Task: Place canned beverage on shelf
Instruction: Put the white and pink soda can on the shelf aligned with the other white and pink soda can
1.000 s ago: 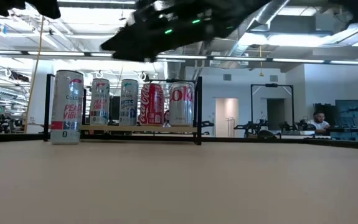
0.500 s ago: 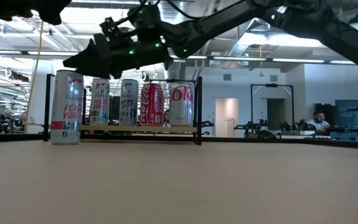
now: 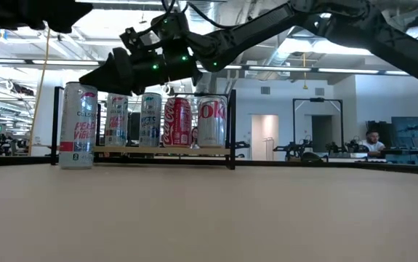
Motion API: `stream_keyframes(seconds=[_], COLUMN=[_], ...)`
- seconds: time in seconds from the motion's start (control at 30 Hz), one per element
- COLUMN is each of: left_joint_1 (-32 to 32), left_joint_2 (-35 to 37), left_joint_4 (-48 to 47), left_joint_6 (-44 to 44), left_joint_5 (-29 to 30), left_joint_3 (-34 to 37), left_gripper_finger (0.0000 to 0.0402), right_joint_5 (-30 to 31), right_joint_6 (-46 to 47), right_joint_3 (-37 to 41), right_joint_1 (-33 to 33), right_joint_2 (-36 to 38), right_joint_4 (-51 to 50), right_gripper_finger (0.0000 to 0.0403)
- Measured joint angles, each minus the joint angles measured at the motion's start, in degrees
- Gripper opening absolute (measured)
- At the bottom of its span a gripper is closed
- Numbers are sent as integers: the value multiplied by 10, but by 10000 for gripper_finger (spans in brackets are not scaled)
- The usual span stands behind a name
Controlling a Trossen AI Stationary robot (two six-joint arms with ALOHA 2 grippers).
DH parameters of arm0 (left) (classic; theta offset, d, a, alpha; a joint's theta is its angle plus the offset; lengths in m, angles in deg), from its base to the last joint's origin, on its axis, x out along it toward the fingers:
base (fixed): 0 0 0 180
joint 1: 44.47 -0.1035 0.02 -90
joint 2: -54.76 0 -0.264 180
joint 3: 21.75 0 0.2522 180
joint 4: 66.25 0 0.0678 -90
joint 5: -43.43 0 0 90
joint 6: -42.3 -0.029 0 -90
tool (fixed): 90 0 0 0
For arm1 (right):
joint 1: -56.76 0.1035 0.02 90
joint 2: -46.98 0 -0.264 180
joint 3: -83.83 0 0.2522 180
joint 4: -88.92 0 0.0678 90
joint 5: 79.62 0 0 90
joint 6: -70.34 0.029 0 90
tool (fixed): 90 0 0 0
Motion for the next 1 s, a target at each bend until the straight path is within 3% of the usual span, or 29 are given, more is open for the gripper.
stream_keyframes(seconds=[0.23, 0.3, 0.4, 0.47, 0.6, 0.73, 0.9, 1.0], left_joint_1=[0, 0, 0, 0, 0, 0, 0, 0], left_joint_2=[0, 0, -4, -10, -35, -89, -172, -210], left_joint_4=[10, 10, 8, 7, 13, -17, -88, -168], left_joint_6=[-4, 12, 52, 59, 97, 146, 207, 244], left_joint_5=[22, 60, 163, 194, 173, 190, 191, 193], left_joint_3=[9, 9, 9, 10, 9, 1, -74, -112], left_gripper_finger=[291, 291, 291, 291, 291, 291, 291, 291], right_joint_5=[14, 38, 74, 87, 102, 135, 203, 231], right_joint_6=[0, -3, -25, -34, -50, -74, -76, -63], right_joint_3=[0, 0, 0, 1, -1, -1, 3, 43], right_joint_1=[10, 12, 14, 13, 8, 7, 11, 13], right_joint_2=[0, 0, 8, 23, 80, 117, 154, 186], right_joint_4=[-19, -31, -83, -120, -206, -299, -426, -443], right_gripper_finger=[384, 384, 384, 384, 384, 384, 384, 384])
